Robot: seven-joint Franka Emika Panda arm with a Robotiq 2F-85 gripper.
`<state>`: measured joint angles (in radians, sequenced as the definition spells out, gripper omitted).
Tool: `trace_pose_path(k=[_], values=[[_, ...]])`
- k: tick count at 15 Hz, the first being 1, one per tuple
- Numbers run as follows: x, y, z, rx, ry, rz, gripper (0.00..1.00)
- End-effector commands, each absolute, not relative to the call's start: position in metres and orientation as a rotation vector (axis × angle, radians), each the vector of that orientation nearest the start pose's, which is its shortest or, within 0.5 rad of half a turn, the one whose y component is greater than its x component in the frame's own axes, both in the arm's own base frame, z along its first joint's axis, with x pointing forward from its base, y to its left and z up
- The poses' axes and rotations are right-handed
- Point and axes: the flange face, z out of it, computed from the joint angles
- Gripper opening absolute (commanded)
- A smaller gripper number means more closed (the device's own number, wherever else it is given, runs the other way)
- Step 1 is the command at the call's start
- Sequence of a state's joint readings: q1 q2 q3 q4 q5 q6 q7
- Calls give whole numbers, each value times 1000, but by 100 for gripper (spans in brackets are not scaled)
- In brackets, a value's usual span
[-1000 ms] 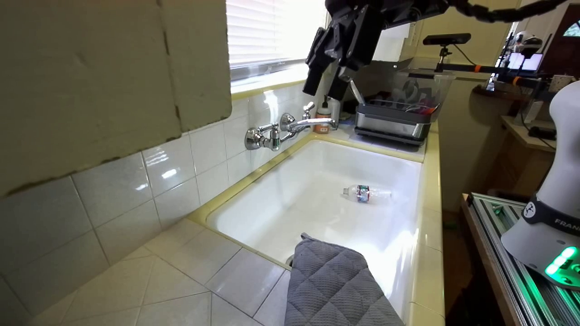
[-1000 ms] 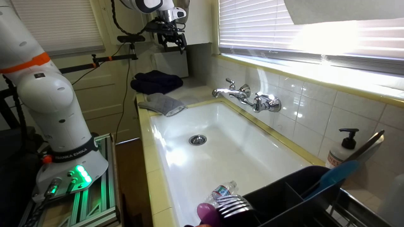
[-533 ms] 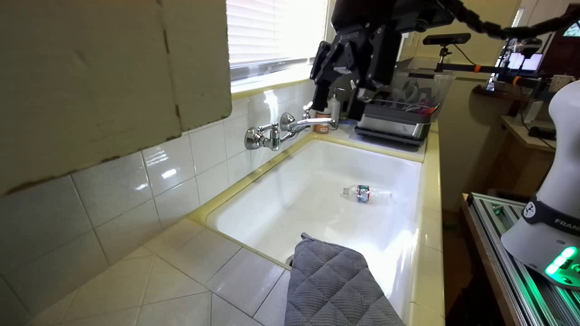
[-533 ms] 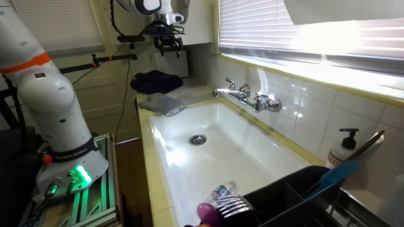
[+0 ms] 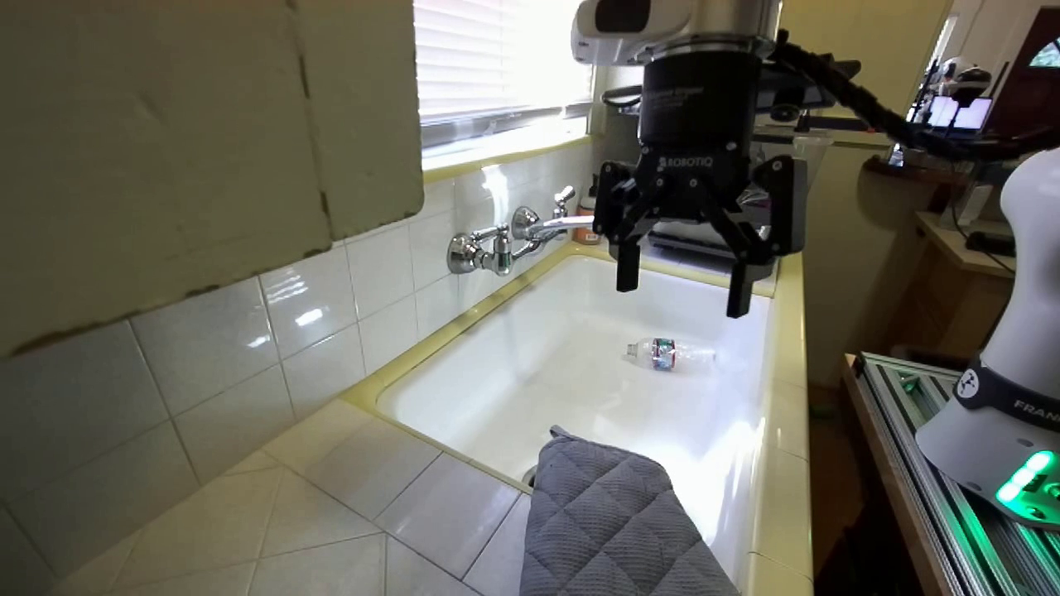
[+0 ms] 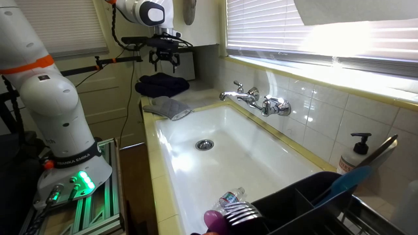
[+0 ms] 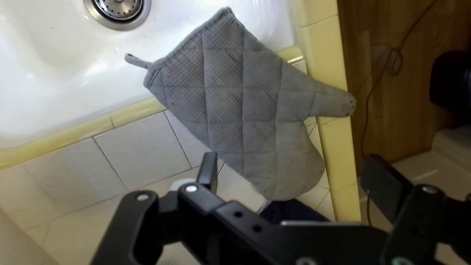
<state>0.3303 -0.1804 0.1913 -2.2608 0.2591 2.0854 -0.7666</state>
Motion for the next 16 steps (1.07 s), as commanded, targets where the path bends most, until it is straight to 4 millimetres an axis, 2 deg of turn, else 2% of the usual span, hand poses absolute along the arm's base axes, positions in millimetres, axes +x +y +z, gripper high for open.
trace_pose_path(k=[1,4,7,10,16], values=[[418,256,429,-2447,-1651,-19,100],[420,256,412,-2412,-1693,24,100],[420,256,411,-2406,-1701,26,100],[417,266,373,-2332,-1779,93,100],[407,276,324,-2200,-1982,42,100]])
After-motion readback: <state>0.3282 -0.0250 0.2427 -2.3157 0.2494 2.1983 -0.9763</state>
